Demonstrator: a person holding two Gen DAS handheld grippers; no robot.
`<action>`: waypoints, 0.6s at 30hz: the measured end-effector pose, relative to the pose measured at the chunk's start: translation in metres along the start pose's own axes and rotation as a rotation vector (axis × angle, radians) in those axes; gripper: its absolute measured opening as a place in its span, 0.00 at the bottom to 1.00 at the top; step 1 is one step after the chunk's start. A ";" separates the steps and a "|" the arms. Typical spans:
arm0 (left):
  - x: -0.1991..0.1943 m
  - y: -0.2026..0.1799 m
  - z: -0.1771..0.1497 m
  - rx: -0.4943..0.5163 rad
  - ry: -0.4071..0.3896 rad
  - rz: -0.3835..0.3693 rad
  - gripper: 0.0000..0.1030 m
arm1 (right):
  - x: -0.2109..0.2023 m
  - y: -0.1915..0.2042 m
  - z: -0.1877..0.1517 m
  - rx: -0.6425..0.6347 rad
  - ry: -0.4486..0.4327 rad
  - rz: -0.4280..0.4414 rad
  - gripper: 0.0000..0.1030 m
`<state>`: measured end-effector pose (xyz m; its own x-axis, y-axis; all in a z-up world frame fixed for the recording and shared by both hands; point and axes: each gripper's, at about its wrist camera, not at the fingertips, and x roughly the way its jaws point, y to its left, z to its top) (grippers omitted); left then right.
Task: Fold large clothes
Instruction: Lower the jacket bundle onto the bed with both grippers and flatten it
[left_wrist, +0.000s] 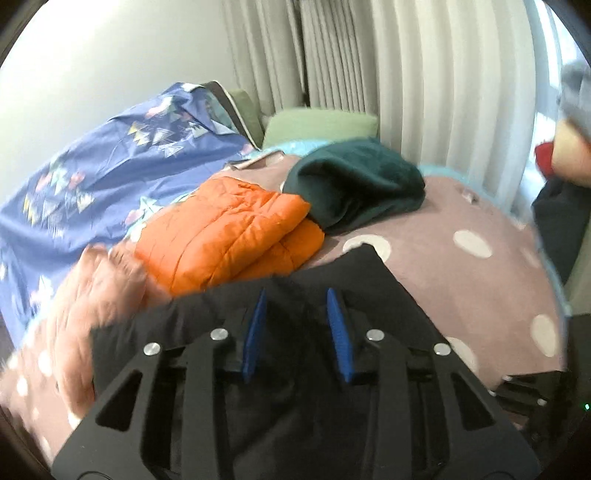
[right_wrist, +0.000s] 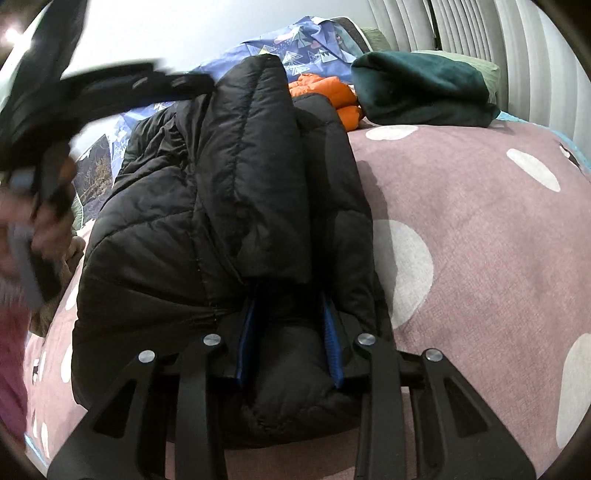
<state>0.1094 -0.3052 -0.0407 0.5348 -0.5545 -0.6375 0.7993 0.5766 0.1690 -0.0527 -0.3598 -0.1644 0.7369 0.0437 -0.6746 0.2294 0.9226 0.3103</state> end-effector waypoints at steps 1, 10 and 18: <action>0.022 -0.001 0.000 0.028 0.047 0.056 0.39 | 0.000 0.000 0.000 -0.001 -0.001 -0.002 0.32; 0.103 0.046 -0.033 -0.175 0.207 0.010 0.49 | -0.001 -0.003 -0.004 0.010 0.002 0.015 0.32; 0.109 0.042 -0.038 -0.176 0.207 0.016 0.49 | -0.001 0.002 -0.001 -0.017 0.004 -0.020 0.32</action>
<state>0.1909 -0.3190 -0.1316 0.4656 -0.4204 -0.7788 0.7212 0.6902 0.0586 -0.0539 -0.3578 -0.1634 0.7299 0.0262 -0.6830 0.2335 0.9296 0.2852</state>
